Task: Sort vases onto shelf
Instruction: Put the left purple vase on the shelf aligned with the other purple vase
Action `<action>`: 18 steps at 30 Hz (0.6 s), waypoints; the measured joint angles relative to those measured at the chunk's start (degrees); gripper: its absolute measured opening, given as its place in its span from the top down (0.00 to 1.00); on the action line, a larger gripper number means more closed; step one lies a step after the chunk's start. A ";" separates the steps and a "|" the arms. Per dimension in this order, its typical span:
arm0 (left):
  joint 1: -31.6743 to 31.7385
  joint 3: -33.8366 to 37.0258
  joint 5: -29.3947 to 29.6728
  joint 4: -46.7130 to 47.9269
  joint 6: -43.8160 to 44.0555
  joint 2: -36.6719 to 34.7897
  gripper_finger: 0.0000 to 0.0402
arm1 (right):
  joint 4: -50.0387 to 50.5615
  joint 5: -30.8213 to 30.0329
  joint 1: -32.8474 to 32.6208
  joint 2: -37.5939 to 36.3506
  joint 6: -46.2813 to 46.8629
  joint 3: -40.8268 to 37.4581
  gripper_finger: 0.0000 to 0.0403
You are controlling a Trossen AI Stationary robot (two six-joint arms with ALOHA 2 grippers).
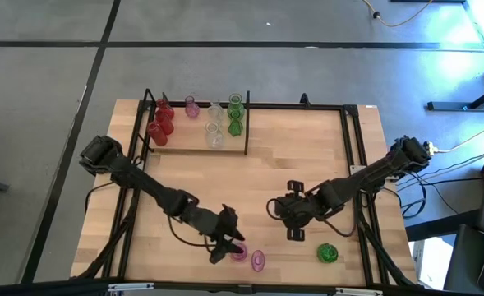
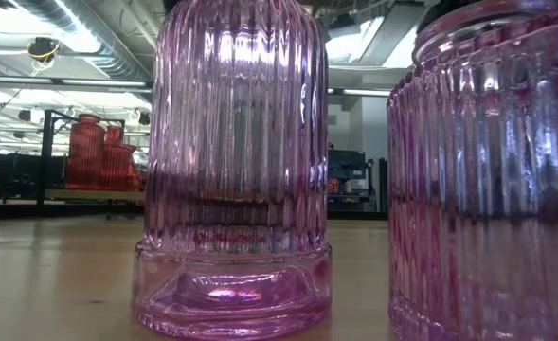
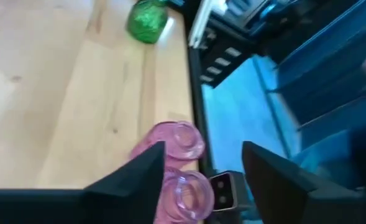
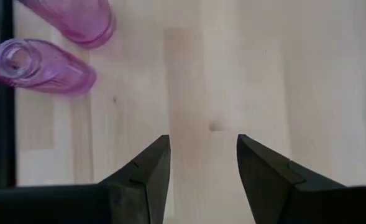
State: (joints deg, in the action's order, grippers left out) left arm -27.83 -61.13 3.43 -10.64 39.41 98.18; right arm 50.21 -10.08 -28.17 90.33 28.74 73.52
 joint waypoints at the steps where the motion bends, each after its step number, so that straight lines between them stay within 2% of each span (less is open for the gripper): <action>1: 0.25 -1.35 0.57 2.39 -0.31 0.23 0.46 | 0.82 -1.04 -0.41 -0.70 0.91 0.00 0.58; 4: 0.73 -4.40 2.73 8.36 -0.62 0.25 0.39 | 3.01 -3.35 -1.69 -3.25 3.86 0.00 0.58; 7: 1.24 -7.12 2.97 16.59 -0.82 0.32 0.39 | 5.15 -6.34 -3.27 -5.73 7.24 0.00 0.58; 12: 1.73 -10.57 1.52 27.39 -0.56 0.32 0.44 | 8.45 -12.58 -6.30 -9.09 13.08 0.00 0.58; 18: 2.49 -11.38 -1.22 28.57 0.01 0.68 0.51 | 13.64 -16.90 -9.62 -11.08 19.78 0.00 0.58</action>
State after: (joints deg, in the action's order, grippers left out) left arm -25.34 -72.51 2.21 17.94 39.41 98.86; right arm 63.86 -26.98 -37.79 79.25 48.52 73.52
